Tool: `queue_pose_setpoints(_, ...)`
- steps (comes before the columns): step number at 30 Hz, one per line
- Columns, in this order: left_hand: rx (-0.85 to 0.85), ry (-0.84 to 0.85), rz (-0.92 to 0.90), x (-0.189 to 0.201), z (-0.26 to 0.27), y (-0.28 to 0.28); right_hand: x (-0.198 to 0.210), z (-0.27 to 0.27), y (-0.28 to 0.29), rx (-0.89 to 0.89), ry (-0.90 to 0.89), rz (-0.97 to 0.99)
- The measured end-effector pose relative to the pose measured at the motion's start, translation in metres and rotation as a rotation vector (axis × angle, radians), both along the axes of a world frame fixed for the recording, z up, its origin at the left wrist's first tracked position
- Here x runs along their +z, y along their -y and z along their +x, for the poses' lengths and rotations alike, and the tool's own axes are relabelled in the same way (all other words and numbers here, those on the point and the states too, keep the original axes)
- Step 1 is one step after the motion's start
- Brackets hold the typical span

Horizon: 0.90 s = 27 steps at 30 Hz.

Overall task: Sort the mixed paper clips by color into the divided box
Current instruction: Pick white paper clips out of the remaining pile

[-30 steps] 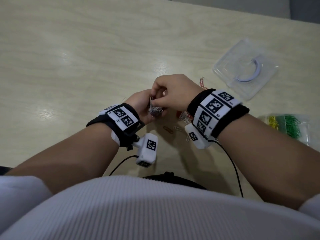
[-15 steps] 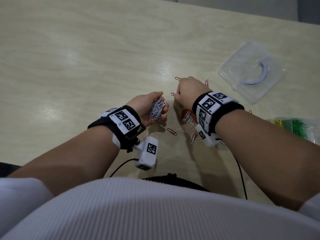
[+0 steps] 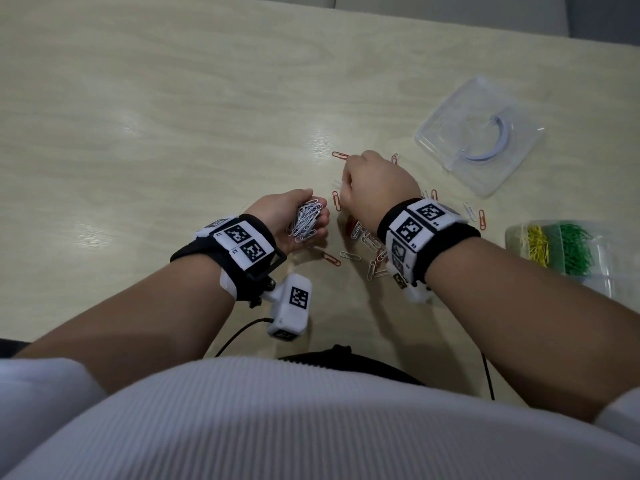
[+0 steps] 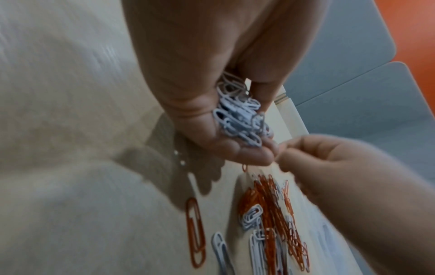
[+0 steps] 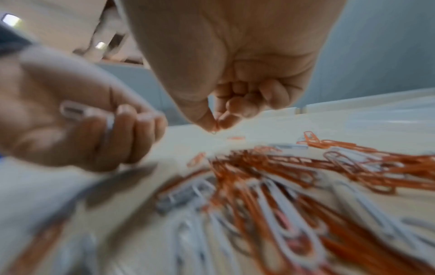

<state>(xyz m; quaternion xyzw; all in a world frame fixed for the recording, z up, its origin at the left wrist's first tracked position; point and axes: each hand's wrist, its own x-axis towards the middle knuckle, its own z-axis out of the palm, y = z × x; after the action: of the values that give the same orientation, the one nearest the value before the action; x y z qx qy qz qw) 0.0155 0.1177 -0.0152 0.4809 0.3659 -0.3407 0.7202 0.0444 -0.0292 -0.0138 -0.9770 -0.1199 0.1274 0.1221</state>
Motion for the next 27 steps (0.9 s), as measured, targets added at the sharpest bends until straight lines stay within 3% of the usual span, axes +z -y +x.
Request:
queue_pose_setpoints(2, -0.003, -0.002, 0.041, -0.002, 0.0, 0.003, 0.01, -0.006, 0.001, 0.017, 0.001, 0.176)
queue_pose_setpoints(4, -0.019, 0.01, 0.094, -0.002, 0.0, 0.006, 0.017, -0.013, -0.003, 0.16, -0.071, 0.206)
queue_pose_setpoints(6, -0.028, 0.023, 0.076, 0.0, 0.001, 0.01, 0.017, -0.017, -0.003, 0.196, -0.113, 0.218)
queue_pose_setpoints(9, -0.012, -0.006, -0.048, 0.004, 0.003, 0.016, 0.01, -0.006, 0.012, -0.075, -0.011, 0.277)
queue_pose_setpoints(12, -0.014, -0.024, -0.088, 0.006, 0.003, 0.019, -0.001, 0.014, 0.041, -0.356, 0.002, 0.149)
queue_pose_setpoints(15, -0.024, -0.031, -0.078, 0.006, 0.003, 0.02, -0.012, 0.023, 0.058, -0.298, -0.097, -0.055)
queue_pose_setpoints(24, -0.053, -0.043, -0.044, 0.005, 0.007, 0.022, -0.006, 0.028, 0.061, -0.292, -0.21, -0.178)
queue_pose_setpoints(27, -0.049, -0.026, -0.042, 0.005, 0.009, 0.021, -0.002, 0.027, 0.065, -0.365, -0.241, -0.215)
